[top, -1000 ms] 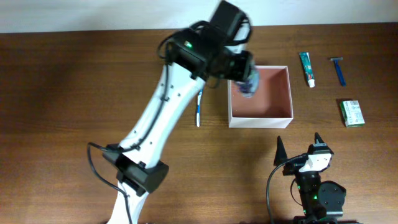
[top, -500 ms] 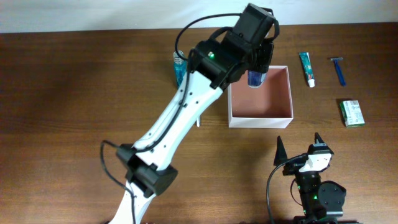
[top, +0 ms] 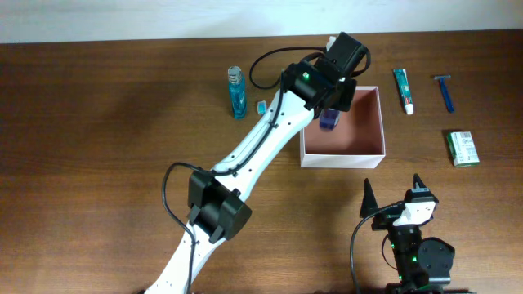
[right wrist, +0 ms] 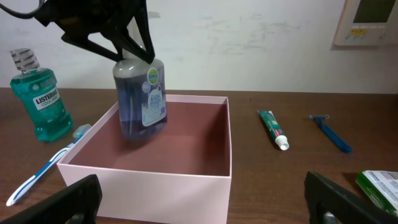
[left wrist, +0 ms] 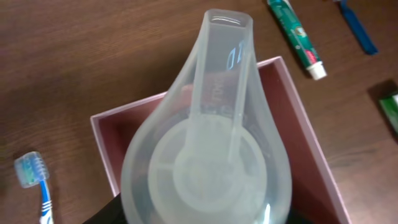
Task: Pack container
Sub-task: 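Lift the soap bottle and carry it right into the pink box, then open the left gripper to release the bottle and withdraw upward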
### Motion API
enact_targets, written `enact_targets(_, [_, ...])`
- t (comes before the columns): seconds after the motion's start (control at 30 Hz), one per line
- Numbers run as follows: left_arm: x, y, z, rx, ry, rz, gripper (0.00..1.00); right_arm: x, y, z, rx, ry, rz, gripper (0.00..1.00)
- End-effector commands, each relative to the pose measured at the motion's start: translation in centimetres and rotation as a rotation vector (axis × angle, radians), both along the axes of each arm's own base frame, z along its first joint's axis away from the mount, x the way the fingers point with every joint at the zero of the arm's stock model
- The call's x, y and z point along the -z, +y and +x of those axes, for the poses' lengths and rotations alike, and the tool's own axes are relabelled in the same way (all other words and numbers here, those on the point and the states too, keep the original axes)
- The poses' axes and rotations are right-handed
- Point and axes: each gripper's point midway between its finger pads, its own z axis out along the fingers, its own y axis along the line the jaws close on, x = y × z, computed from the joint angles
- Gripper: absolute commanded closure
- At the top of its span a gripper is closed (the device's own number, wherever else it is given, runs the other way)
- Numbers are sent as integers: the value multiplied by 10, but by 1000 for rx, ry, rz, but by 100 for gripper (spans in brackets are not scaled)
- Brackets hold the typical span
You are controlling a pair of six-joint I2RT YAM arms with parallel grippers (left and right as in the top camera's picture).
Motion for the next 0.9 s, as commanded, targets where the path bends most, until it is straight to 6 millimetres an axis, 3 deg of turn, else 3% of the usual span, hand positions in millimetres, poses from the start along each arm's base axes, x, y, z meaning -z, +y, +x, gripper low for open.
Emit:
enact_targets(0.0, [-23, 11, 14, -60, -92, 14, 74, 2, 3, 0, -14, 2, -6, 1])
enact_targets(0.77, [43, 15, 23, -63, -27, 126, 74, 2, 3, 0, -14, 2, -6, 1])
enact_targets(0.87, [44, 16, 22, -63, -25, 128, 73, 2, 3, 0, -14, 2, -6, 1])
